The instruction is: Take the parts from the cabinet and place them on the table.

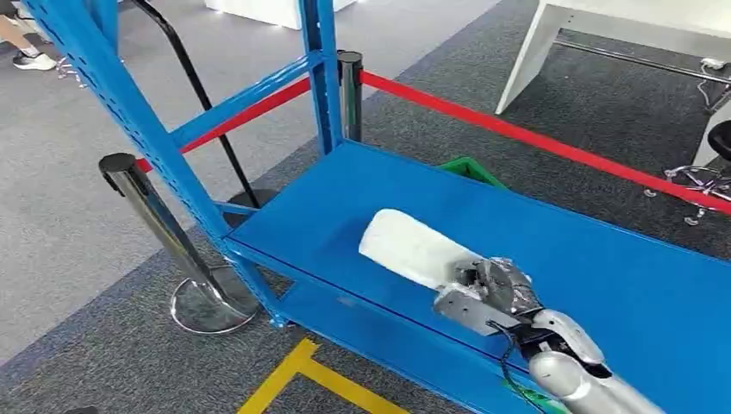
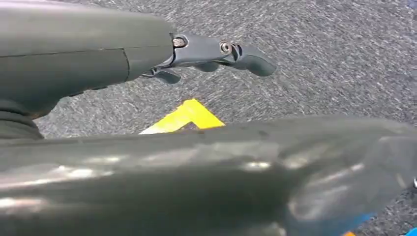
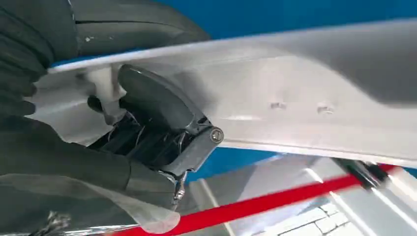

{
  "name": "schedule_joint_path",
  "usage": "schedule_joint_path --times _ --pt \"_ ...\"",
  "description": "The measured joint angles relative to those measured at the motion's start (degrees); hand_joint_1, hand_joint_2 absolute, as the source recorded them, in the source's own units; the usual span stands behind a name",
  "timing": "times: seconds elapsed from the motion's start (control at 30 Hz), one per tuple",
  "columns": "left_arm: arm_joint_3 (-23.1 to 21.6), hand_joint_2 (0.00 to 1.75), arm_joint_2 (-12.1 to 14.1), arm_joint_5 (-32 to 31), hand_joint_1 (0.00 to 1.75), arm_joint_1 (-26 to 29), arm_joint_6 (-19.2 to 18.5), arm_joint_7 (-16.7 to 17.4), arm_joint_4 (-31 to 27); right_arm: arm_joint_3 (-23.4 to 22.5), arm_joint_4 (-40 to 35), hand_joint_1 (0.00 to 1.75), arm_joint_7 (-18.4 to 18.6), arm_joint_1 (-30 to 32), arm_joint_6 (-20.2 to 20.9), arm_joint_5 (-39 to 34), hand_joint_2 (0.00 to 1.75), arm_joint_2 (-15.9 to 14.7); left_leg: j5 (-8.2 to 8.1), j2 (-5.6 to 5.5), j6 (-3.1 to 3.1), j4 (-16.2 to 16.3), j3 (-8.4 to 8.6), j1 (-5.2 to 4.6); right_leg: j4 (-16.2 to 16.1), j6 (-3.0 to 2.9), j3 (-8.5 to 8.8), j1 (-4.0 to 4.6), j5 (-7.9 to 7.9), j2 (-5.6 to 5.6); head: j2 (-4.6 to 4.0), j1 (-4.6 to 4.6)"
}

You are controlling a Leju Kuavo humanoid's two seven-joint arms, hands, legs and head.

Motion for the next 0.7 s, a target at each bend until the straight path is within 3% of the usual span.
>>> schedule_joint_path --times 0.17,0.43,0.47,0.7 --pt "0.37 0.00 -0.63 1.23 0.00 0.49 -0.57 -1.18 -0.04 -3.77 -5.80 1.75 -4.23 1.98 -0.85 -9.74 1.75 4.45 0.00 -0.01 0.00 -0.01 0.00 0.00 0.00 -0.02 0.00 0.00 -0.03 -0.02 -0.02 0.00" --pt "1.22 0.00 -1.66 2.10 0.00 0.74 -0.22 -3.13 -0.04 -8.28 -13.64 1.75 -9.82 4.84 -4.33 -17.45 1.75 9.51 0.00 0.00 0.00 0.00 0.00 0.00 0.00 -0.01 0.01 -0.02 -0.03 -0.02 0.00 0.02" --pt "1.29 1.75 -1.68 2.10 0.00 0.74 -0.20 -3.17 -0.04 -8.51 -14.10 1.75 -9.88 5.04 -4.35 -17.52 1.75 9.82 0.00 0.00 0.00 0.00 0.00 0.00 0.00 -0.01 0.01 -0.02 -0.03 -0.03 0.00 0.00" --pt "1.81 1.75 -2.25 2.52 0.00 1.04 -0.13 -4.75 -0.53 -9.64 -18.70 1.75 -14.78 7.87 -6.60 -20.73 1.75 12.12 0.00 0.00 0.00 0.00 0.00 0.00 0.00 -0.02 0.00 -0.01 -0.04 -0.04 0.00 -0.02"
